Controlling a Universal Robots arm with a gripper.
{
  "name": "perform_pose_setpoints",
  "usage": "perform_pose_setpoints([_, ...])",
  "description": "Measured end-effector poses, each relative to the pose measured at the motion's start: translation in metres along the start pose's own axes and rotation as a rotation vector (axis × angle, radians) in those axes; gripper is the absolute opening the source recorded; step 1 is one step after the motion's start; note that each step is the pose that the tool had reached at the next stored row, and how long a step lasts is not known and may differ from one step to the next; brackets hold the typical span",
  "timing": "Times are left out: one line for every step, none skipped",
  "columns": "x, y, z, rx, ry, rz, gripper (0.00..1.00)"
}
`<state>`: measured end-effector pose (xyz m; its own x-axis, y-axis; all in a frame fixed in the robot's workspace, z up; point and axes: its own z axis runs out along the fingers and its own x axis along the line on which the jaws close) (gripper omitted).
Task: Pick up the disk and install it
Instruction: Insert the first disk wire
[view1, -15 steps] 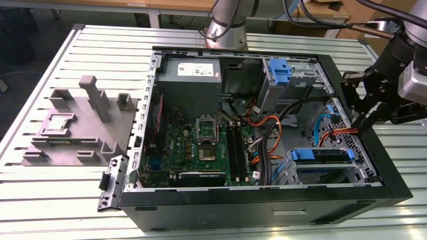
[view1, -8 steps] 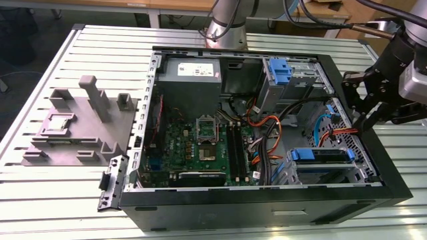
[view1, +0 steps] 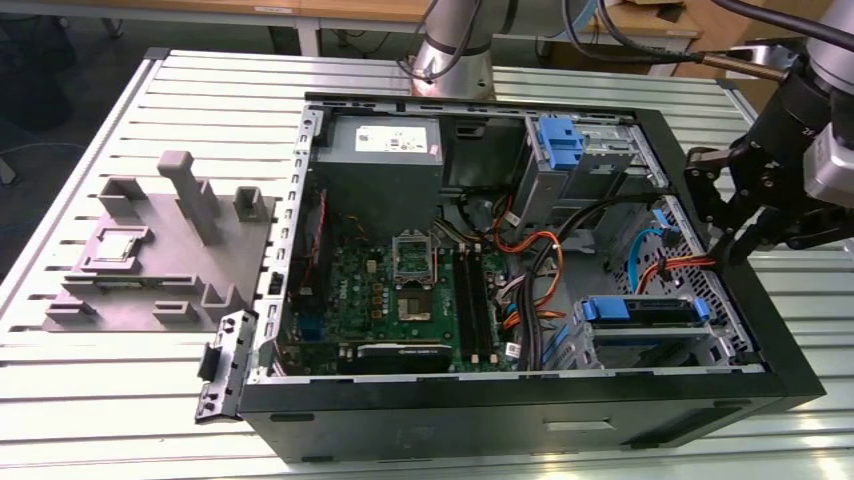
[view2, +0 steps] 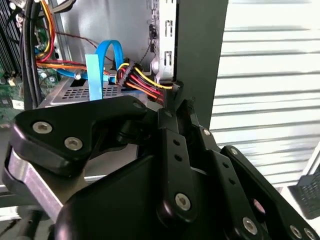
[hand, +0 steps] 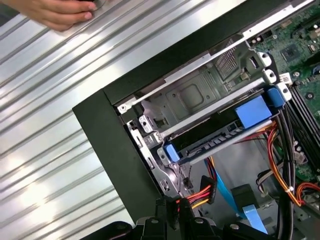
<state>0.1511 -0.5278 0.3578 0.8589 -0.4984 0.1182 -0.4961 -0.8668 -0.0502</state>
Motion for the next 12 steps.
perform_pose_setpoints([-0.0001, 0.0, 0.0009, 0.0016, -0.0007, -0.013, 0.25])
perform_pose_setpoints([-0.0003, 0.0001, 0.0018, 0.0032, -0.0014, -0.027, 0.25])
perform_pose_setpoints([-0.0004, 0.0001, 0.0024, 0.0042, -0.0018, -0.036, 0.25])
perform_pose_setpoints([-0.0007, 0.0001, 0.003, 0.0051, -0.0021, -0.043, 0.25])
perform_pose_setpoints([-0.0008, 0.0001, 0.0033, 0.0058, -0.0022, -0.049, 0.25])
perform_pose_setpoints([-0.0008, 0.0002, 0.0036, 0.0064, -0.0023, -0.054, 0.25])
perform_pose_setpoints([-0.0008, 0.0002, 0.0038, 0.007, -0.002, -0.056, 0.25])
perform_pose_setpoints([-0.0009, 0.0001, 0.0041, 0.0077, -0.0012, -0.058, 0.25])
perform_pose_setpoints([-0.0009, 0.0001, 0.0043, 0.0082, -0.0003, -0.059, 0.25])
perform_pose_setpoints([-0.0009, 0.0002, 0.0045, 0.0088, 0.0005, -0.06, 0.25])
perform_pose_setpoints([-0.0009, 0.0002, 0.0045, 0.0091, 0.0013, -0.06, 0.25])
perform_pose_setpoints([-0.0009, 0.0002, 0.0046, 0.0091, 0.0015, -0.06, 0.25])
